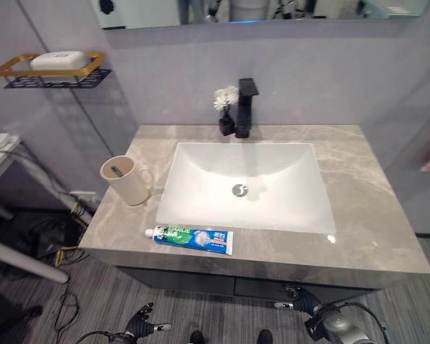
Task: Put brush and paste in cup on sink, flatten towel.
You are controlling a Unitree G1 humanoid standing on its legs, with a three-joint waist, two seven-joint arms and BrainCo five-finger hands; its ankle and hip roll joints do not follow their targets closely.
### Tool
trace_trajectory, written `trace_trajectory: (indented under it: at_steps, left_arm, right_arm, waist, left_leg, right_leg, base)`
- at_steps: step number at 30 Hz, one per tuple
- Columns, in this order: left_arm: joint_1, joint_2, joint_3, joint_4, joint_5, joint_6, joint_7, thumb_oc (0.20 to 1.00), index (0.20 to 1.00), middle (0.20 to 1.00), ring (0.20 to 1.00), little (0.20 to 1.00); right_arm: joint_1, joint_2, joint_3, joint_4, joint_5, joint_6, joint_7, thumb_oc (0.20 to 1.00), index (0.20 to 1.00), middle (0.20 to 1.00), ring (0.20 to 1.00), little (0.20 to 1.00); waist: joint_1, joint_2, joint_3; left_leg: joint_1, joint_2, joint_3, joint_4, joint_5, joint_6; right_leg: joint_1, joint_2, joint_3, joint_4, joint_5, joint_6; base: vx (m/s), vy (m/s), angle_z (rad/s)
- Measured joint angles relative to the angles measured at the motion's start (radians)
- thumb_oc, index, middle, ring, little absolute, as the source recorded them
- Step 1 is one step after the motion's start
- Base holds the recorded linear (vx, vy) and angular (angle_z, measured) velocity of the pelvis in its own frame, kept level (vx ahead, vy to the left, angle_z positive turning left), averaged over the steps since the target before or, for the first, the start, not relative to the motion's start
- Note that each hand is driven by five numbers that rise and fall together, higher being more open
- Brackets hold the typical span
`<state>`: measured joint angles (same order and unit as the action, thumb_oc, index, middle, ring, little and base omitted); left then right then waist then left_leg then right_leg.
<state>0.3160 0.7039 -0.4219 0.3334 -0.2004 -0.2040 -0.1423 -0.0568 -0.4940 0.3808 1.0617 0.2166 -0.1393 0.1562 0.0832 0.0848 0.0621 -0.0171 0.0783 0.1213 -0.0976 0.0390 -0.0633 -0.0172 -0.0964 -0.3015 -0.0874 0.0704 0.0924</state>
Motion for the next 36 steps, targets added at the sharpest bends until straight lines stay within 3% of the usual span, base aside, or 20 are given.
trace_trajectory:
  at_steps: [1, 2, 4, 6, 8, 9, 13, 14, 17, 21, 24, 25, 28, 34, 36]
  left_arm:
    - [0.035, 0.11, 0.035, -0.13, -0.033, 0.004, -0.049, 1.0, 1.0, 1.0, 1.0, 1.0]
    - [0.12, 0.368, 0.126, -0.348, -0.114, 0.003, -0.108, 1.0, 1.0, 1.0, 1.0, 1.0]
    - [0.254, 0.627, 0.335, -0.523, -0.22, 0.01, -0.207, 1.0, 1.0, 1.0, 1.0, 1.0]
    - [0.279, 0.622, 0.479, -0.544, -0.317, 0.016, -0.274, 1.0, 1.0, 1.0, 1.0, 1.0]
    - [0.343, 0.631, 0.585, -0.601, -0.407, 0.018, -0.352, 1.0, 1.0, 1.0, 1.0, 1.0]
    - [0.328, 0.583, 0.608, -0.608, -0.48, 0.011, -0.39, 1.0, 1.0, 1.0, 1.0, 1.0]
    - [0.254, 0.573, 0.657, -0.619, -0.572, 0.011, -0.409, 1.0, 1.0, 1.0, 1.0, 1.0]
    - [0.174, 0.517, 0.695, -0.621, -0.592, -0.005, -0.392, 1.0, 1.0, 1.0, 1.0, 1.0]
    - [0.083, 0.512, 0.72, -0.621, -0.607, -0.038, -0.321, 1.0, 1.0, 1.0, 1.0, 1.0]
    - [0.016, 0.512, 0.679, -0.634, -0.563, -0.059, -0.232, 1.0, 1.0, 1.0, 1.0, 1.0]
    - [-0.011, 0.507, 0.596, -0.629, -0.492, -0.063, -0.206, 1.0, 1.0, 1.0, 1.0, 1.0]
    - [-0.05, 0.509, 0.53, -0.632, -0.406, -0.067, -0.181, 1.0, 1.0, 1.0, 1.0, 1.0]
    - [-0.075, 0.506, 0.435, -0.63, -0.282, -0.078, -0.177, 1.0, 1.0, 1.0, 1.0, 1.0]
    - [-0.107, 0.512, 0.4, -0.629, -0.13, -0.079, -0.18, 1.0, 1.0, 1.0, 1.0, 1.0]
    - [-0.1, 0.548, 0.402, -0.645, -0.048, -0.077, -0.18, 1.0, 1.0, 1.0, 1.0, 1.0]
  right_arm:
    - [0.007, -0.024, -0.033, 0.02, -0.002, 0.002, 0.001, 1.0, 1.0, 1.0, 1.0, 1.0]
    - [0.009, -0.047, -0.069, 0.099, -0.003, 0.006, -0.002, 1.0, 1.0, 1.0, 1.0, 1.0]
    - [0.026, -0.069, -0.109, 0.165, -0.023, 0.005, 0.002, 1.0, 1.0, 1.0, 1.0, 1.0]
    - [0.057, -0.064, -0.116, 0.183, -0.047, 0.009, 0.012, 1.0, 1.0, 1.0, 1.0, 1.0]
    - [0.083, -0.02, -0.137, 0.21, -0.069, 0.0, 0.028, 1.0, 1.0, 1.0, 1.0, 1.0]
    - [0.11, 0.006, -0.133, 0.227, -0.077, 0.003, 0.044, 1.0, 1.0, 1.0, 1.0, 1.0]
    - [0.155, 0.026, -0.146, 0.241, -0.077, 0.004, 0.049, 1.0, 1.0, 1.0, 1.0, 1.0]
    - [0.167, 0.038, -0.17, 0.241, -0.073, 0.004, 0.048, 1.0, 1.0, 1.0, 1.0, 1.0]
    - [0.169, 0.057, -0.177, 0.243, -0.072, 0.003, 0.05, 1.0, 1.0, 1.0, 1.0, 1.0]
    - [0.149, 0.069, -0.184, 0.241, -0.035, 0.0, 0.046, 1.0, 1.0, 1.0, 1.0, 1.0]
    - [0.146, 0.081, -0.22, 0.24, 0.009, 0.0, 0.045, 1.0, 1.0, 1.0, 1.0, 1.0]
    - [0.148, 0.082, -0.216, 0.24, 0.025, 0.006, 0.047, 1.0, 1.0, 1.0, 1.0, 1.0]
    - [0.144, 0.083, -0.2, 0.194, 0.044, 0.007, 0.046, 1.0, 1.0, 1.0, 1.0, 1.0]
    - [0.142, 0.082, -0.201, 0.174, 0.045, 0.007, 0.044, 1.0, 1.0, 1.0, 1.0, 1.0]
    - [0.141, 0.08, -0.202, 0.164, 0.043, 0.007, 0.039, 1.0, 1.0, 1.0, 1.0, 1.0]
  waist:
    - [0.007, 0.01, 0.005]
    - [0.023, 0.017, 0.012]
    - [0.045, 0.023, 0.019]
    - [0.039, 0.059, 0.006]
    - [0.036, 0.059, 0.007]
    - [0.035, 0.058, 0.007]
    - [0.036, 0.034, 0.01]
    - [0.034, 0.021, 0.0]
    - [0.04, -0.006, -0.015]
    - [0.018, -0.018, -0.04]
    - [-0.005, -0.002, -0.04]
    - [0.006, 0.011, -0.043]
    - [-0.042, 0.023, -0.049]
    - [-0.055, 0.022, -0.036]
    - [-0.054, 0.018, -0.02]
  left_leg:
    - [0.0, -0.001, -0.002, 0.0, 0.004, 0.001]
    - [-0.001, -0.002, -0.005, 0.0, 0.004, -0.003]
    - [0.002, -0.007, -0.005, 0.001, 0.004, -0.004]
    - [0.005, -0.014, -0.006, 0.0, 0.003, -0.002]
    - [0.015, -0.011, -0.006, 0.001, 0.004, 0.0]
    - [0.017, -0.008, -0.01, 0.002, 0.005, -0.001]
    - [0.016, -0.005, -0.028, 0.005, 0.008, -0.005]
    - [0.015, -0.005, -0.03, 0.005, 0.007, -0.006]
    - [0.014, -0.004, -0.03, 0.005, 0.007, -0.006]
    - [0.008, -0.012, -0.007, 0.001, -0.002, -0.007]
    - [0.015, -0.014, 0.015, 0.001, -0.003, -0.006]
    - [0.016, -0.013, 0.026, 0.001, 0.001, -0.001]
    - [0.017, -0.007, 0.048, 0.001, 0.001, -0.002]
    - [0.019, -0.004, 0.087, 0.001, 0.001, -0.002]
    - [0.017, -0.004, 0.089, 0.0, 0.001, -0.003]
  right_leg:
    - [0.0, -0.001, -0.004, 0.0, 0.0, -0.001]
    - [0.004, -0.001, -0.007, 0.001, -0.002, 0.005]
    - [0.01, -0.005, -0.007, 0.001, -0.001, 0.011]
    - [0.014, -0.013, -0.007, 0.001, 0.0, 0.012]
    - [0.024, -0.008, -0.009, 0.001, -0.001, 0.012]
    - [0.028, -0.005, -0.012, 0.001, -0.006, 0.012]
    - [0.034, -0.001, -0.029, 0.001, -0.011, 0.012]
    - [0.035, -0.002, -0.032, 0.001, -0.013, 0.013]
    - [0.035, -0.002, -0.032, 0.001, -0.015, 0.013]
    - [0.014, -0.011, -0.003, 0.001, -0.005, 0.014]
    - [0.001, -0.012, 0.02, 0.001, 0.001, 0.014]
    - [-0.001, -0.011, 0.028, 0.001, 0.005, 0.012]
    - [-0.014, -0.004, 0.051, 0.001, 0.008, 0.01]
    - [-0.032, 0.001, 0.091, 0.001, 0.021, 0.007]
    - [-0.035, 0.0, 0.095, -0.001, 0.024, 0.008]
  base:
    - [0.01, 0.016, 0.22]
    - [0.02, 0.014, 0.09]
    - [0.03, -0.003, 0.04]
    - [0.04, -0.017, 0.02]
    - [0.03, -0.016, 0.0]
    - [0.03, -0.017, 0.06]
    - [0.02, -0.014, 0.11]
    - [0.01, -0.008, 0.09]
    - [0.0, 0.01, 0.0]
    - [0.01, 0.02, -0.17]
    - [0.01, 0.024, -0.22]
    - [0.0, 0.015, -0.24]
    - [0.0, 0.022, -0.24]
    - [-0.01, 0.007, -0.2]
    - [-0.02, -0.004, -0.05]
